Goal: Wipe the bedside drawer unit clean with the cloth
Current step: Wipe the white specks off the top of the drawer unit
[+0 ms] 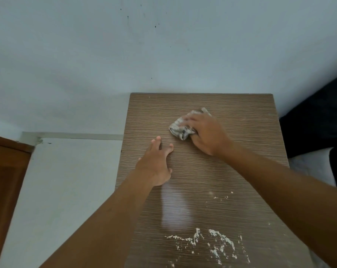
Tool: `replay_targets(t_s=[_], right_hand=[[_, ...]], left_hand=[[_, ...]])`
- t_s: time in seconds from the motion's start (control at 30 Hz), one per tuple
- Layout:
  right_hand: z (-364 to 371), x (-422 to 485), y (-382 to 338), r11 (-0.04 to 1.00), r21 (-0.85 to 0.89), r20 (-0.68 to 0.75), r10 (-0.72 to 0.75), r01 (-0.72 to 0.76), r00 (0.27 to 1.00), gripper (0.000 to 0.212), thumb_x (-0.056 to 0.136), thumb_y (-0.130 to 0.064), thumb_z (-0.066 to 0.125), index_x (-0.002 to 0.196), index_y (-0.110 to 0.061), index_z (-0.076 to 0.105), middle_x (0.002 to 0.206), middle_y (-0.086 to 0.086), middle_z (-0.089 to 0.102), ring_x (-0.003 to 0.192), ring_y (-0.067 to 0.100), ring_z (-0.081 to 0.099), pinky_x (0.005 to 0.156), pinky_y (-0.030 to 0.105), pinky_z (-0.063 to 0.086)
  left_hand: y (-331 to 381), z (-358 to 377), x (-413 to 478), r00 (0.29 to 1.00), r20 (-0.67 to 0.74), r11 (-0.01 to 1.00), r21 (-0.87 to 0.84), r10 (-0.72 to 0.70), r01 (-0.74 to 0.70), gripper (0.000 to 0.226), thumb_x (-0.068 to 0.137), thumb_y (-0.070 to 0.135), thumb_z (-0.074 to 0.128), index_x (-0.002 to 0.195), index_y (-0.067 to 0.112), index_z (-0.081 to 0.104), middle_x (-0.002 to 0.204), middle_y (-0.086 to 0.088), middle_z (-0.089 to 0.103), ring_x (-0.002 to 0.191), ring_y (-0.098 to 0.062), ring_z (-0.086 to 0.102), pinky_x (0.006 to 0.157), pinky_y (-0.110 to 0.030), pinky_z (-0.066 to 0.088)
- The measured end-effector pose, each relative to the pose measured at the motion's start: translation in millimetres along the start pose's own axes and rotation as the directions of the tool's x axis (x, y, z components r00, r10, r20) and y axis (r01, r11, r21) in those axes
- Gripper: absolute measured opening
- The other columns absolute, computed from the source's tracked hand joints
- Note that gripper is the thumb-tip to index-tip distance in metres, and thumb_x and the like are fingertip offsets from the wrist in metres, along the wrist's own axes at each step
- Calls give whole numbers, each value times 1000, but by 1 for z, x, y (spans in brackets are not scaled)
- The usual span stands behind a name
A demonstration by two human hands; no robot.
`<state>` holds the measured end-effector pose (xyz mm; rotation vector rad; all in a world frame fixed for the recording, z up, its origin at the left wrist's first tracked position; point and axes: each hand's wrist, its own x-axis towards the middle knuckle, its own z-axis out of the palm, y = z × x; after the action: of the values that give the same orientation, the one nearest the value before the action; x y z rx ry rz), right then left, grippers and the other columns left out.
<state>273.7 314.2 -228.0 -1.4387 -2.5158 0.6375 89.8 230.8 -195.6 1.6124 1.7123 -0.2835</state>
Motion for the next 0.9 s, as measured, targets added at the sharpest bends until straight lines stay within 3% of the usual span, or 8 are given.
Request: replay_targets(t_s=[0.13, 0.37, 0.53, 0.63, 0.7, 0.77, 0.83, 0.9], right_hand=[[12, -77, -5, 999, 29, -5, 32, -32, 999, 50, 77, -29, 41, 122, -32, 64, 133, -11, 58, 126, 17, 48, 96, 37, 28], [35, -187, -33, 978, 117, -74, 183, -174, 980, 42, 78, -32, 50, 117, -38, 65, 126, -17, 61, 115, 9, 49, 84, 40, 42], [47, -237, -59, 950, 186, -77, 268, -250, 960, 47, 71, -31, 53, 116, -40, 64, 123, -19, 61, 104, 6, 50, 79, 39, 48], [41, -249, -68, 930, 259, -152, 307, -261, 940, 44, 71, -23, 52, 112, -37, 63, 107, -21, 65, 93, 4, 55, 72, 33, 51], [19, -246, -70, 905, 314, -270, 375, -287, 887, 31, 77, -21, 51, 102, -35, 63, 87, -24, 61, 75, -4, 51, 63, 17, 43], [-11, -237, -63, 872, 373, -385, 457, -318, 802, 16, 81, -22, 48, 76, -36, 56, 66, -24, 50, 57, -2, 45, 54, 9, 30], [-40, -221, -46, 843, 379, -476, 531, -381, 701, 25, 80, -23, 45, 61, -39, 39, 55, -16, 43, 51, 6, 44, 49, 14, 27], [-56, -200, -19, 792, 354, -462, 611, -498, 643, 20, 83, -23, 45, 65, -29, 51, 60, -8, 53, 57, 13, 51, 50, 28, 37]], left_hand=[[-3, -1, 2, 1000, 13, 999, -36, 6, -6, 72, 96, 10, 53, 153, 35, 18, 163, 7, -17, 151, -18, -7, 119, -45, 21], [4, 5, 1, 1000, -29, 1000, 25, -3, 4, 79, 89, 45, 63, 154, 32, 19, 164, 1, -13, 151, -20, -8, 119, -52, 17], [14, 15, -4, 1000, -5, 998, 68, 3, -2, 85, 85, 52, 65, 154, 33, 18, 163, -3, -16, 150, -23, -14, 118, -55, 16], [23, 25, -10, 1000, 18, 995, 93, 23, -24, 86, 84, 53, 65, 154, 34, 17, 163, -4, -18, 149, -25, -17, 118, -56, 16], [30, 32, -13, 999, 22, 991, 123, 47, -49, 86, 85, 55, 64, 154, 34, 16, 163, -6, -17, 149, -27, -17, 118, -57, 15], [37, 38, -17, 997, 30, 987, 146, 69, -73, 84, 87, 53, 62, 154, 34, 16, 163, -7, -17, 149, -28, -17, 118, -57, 14], [43, 43, -19, 996, 44, 985, 151, 83, -89, 77, 90, 49, 59, 154, 36, 16, 163, -6, -17, 149, -27, -17, 118, -58, 14], [46, 47, -20, 995, 48, 984, 151, 92, -99, 71, 94, 43, 55, 153, 38, 17, 163, -5, -18, 149, -26, -17, 118, -58, 13]])
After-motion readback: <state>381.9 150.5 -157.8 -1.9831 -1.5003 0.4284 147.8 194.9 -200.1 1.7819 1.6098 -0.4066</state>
